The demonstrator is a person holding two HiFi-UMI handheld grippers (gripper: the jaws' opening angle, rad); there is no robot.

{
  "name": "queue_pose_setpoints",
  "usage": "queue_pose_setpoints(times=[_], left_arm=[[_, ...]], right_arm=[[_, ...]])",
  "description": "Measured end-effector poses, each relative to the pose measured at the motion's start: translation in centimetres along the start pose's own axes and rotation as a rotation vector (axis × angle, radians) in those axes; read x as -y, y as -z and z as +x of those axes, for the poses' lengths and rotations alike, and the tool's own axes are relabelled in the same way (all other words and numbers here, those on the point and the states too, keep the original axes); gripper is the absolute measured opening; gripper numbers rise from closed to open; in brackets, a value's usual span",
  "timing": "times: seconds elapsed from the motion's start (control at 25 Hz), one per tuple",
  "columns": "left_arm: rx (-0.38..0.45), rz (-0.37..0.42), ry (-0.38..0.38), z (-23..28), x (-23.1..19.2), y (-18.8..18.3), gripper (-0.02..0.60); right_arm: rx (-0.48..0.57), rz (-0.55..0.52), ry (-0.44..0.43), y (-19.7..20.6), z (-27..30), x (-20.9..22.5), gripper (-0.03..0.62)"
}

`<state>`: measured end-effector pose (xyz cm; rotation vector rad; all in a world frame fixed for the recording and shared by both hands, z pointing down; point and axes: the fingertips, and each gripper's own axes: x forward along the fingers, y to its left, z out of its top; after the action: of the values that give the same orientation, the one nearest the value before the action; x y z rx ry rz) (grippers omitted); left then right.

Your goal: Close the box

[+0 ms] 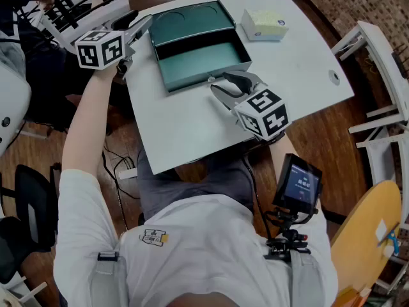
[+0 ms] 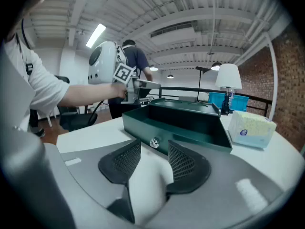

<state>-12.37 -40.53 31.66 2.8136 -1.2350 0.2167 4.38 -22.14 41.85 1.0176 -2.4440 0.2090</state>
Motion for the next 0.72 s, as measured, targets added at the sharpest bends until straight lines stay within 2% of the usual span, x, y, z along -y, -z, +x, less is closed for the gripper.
queue_pose_setpoints(times=[0.16, 0.32, 0.44, 0.6, 0.72], left_arm=[[-0.096, -0.008, 0.045, 4.3, -2.2, 1.0, 0.216], [-0.174, -0.014, 0.157, 6.1, -0.1, 2.4, 0.216], [-0.151, -0.002, 0.191, 6.4, 0.5, 2.6, 0.222], [-0.076, -0.082, 0.217, 6.6, -0.5, 2.0, 0.221], [-0.059, -0.091, 0.205, 6.6, -0.8, 2.1, 0.221]], right_arm=[[-0.109, -0.06, 0.009, 0.9, 1.3, -0.9, 0.168], [-0.121, -0.101, 0.045, 0.4, 1.4, -0.8, 0.097], [-0.134, -0.126, 0.052, 0.0, 2.2, -0.2, 0.094], [-0.135, -0.156, 0.056, -1.5, 4.9, 1.6, 0.089], [-0.123, -0.165, 0.063, -2.7, 6.7, 3.0, 0.082]])
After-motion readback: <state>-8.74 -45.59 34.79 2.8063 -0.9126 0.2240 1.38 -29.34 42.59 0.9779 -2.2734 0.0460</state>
